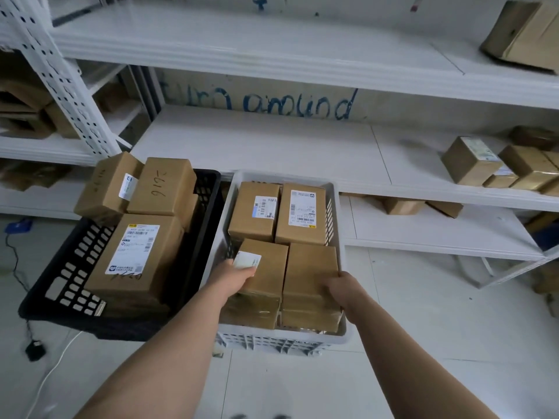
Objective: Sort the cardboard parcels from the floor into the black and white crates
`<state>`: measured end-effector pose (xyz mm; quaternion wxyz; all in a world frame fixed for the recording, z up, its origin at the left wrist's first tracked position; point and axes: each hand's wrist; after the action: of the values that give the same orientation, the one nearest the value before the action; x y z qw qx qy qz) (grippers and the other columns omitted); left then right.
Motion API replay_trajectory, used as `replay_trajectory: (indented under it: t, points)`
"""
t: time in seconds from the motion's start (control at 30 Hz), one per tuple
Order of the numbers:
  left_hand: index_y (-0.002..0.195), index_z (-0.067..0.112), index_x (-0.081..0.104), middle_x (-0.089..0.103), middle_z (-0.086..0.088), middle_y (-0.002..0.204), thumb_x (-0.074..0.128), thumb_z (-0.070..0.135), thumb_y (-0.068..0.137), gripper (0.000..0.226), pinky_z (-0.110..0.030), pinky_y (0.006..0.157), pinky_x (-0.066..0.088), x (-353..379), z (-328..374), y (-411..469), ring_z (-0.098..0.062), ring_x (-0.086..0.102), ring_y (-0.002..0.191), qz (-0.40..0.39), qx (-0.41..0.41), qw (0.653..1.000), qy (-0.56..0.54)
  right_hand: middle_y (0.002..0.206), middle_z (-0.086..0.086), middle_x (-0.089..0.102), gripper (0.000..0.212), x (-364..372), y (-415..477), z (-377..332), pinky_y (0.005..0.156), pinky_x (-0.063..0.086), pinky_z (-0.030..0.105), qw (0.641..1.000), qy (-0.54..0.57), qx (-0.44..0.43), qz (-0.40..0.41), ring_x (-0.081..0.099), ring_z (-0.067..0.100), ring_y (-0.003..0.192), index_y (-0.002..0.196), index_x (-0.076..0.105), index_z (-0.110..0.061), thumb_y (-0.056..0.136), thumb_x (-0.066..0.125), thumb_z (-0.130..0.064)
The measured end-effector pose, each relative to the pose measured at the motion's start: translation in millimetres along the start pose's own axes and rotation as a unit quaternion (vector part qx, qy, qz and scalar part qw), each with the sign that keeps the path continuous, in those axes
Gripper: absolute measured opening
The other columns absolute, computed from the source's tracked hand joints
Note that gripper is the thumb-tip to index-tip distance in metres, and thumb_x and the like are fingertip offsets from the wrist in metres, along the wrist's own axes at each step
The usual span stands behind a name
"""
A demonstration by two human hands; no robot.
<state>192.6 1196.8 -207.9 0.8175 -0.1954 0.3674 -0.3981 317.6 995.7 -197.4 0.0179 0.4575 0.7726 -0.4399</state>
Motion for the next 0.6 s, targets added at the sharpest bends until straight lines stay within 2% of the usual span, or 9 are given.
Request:
replay_trajectory:
  t: [0.1, 0.2, 0.3, 0.43, 0.53, 0.6]
  points:
    - [0.133, 0.016, 0.055, 0.062, -0.005, 0.124, 0.064, 0.048, 0.085, 0.059, -0.034, 0.089, 0.047, -4.0, -2.4, 0.7, -0.024, 0.059, 0.108, -0.02, -0.036, 0.999, 0.033, 0.119, 0.016, 0.06, 0.04, -7.6, 1.6, -0.1, 0.09, 0.052, 0.042, 0.999, -0.045, 0.009, -0.002, 0.059, 0.032, 0.103, 0.126, 0.052, -0.004, 0.088, 0.051, -0.015]
    - [0.136, 0.015, 0.054, 0.057, -0.008, 0.132, 0.061, 0.054, 0.085, 0.065, -0.032, 0.087, 0.042, -7.6, -0.8, -1.4, -0.025, 0.055, 0.114, -0.031, -0.065, 0.996, 0.055, 0.114, 0.018, 0.061, 0.038, -17.0, -0.8, -3.2, 0.074, 0.048, 0.035, 0.997, -0.073, 0.009, -0.008, 0.057, 0.029, 0.092, 0.121, 0.056, 0.001, 0.087, 0.047, -0.014]
    - [0.141, 0.012, 0.048, 0.05, -0.011, 0.141, 0.06, 0.053, 0.087, 0.069, -0.032, 0.093, 0.04, -5.3, 0.4, -2.9, -0.028, 0.051, 0.123, -0.022, -0.078, 0.996, 0.05, 0.118, 0.019, 0.062, 0.037, -19.9, -1.4, -5.2, 0.076, 0.048, 0.036, 0.997, -0.075, 0.003, -0.018, 0.059, 0.031, 0.096, 0.12, 0.057, 0.003, 0.089, 0.046, -0.014]
    - [0.138, 0.01, 0.051, 0.055, -0.013, 0.134, 0.06, 0.057, 0.082, 0.074, -0.036, 0.096, 0.047, 3.6, -2.1, -3.9, -0.03, 0.056, 0.116, 0.003, -0.06, 0.996, 0.07, 0.109, 0.017, 0.059, 0.03, -17.4, -5.3, -0.5, 0.081, 0.049, 0.04, 0.998, -0.062, -0.01, -0.006, 0.06, 0.034, 0.101, 0.114, 0.056, 0.003, 0.09, 0.046, -0.013]
    - [0.138, 0.007, 0.049, 0.056, -0.013, 0.131, 0.06, 0.051, 0.087, 0.068, -0.033, 0.086, 0.046, 5.8, -0.5, -9.4, -0.03, 0.056, 0.114, 0.03, -0.049, 0.996, 0.067, 0.105, 0.015, 0.058, 0.026, -17.3, -8.8, 5.1, 0.084, 0.05, 0.04, 0.999, -0.048, -0.014, 0.002, 0.059, 0.032, 0.097, 0.11, 0.055, 0.001, 0.09, 0.045, -0.013]
    - [0.131, 0.007, 0.054, 0.059, -0.009, 0.114, 0.06, 0.048, 0.088, 0.059, -0.032, 0.077, 0.045, 5.3, -1.2, -11.5, -0.026, 0.058, 0.098, 0.048, -0.042, 0.996, 0.068, 0.106, 0.013, 0.058, 0.029, -17.1, -12.2, 5.4, 0.08, 0.049, 0.038, 0.998, -0.05, -0.025, 0.004, 0.058, 0.03, 0.096, 0.114, 0.055, 0.0, 0.09, 0.045, -0.014]
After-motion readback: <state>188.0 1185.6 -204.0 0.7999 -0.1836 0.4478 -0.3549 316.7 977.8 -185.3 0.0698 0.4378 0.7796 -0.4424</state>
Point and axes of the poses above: each hand's wrist, its own y-axis towards the middle knuckle, its own x-axis out of the palm, z = x × y
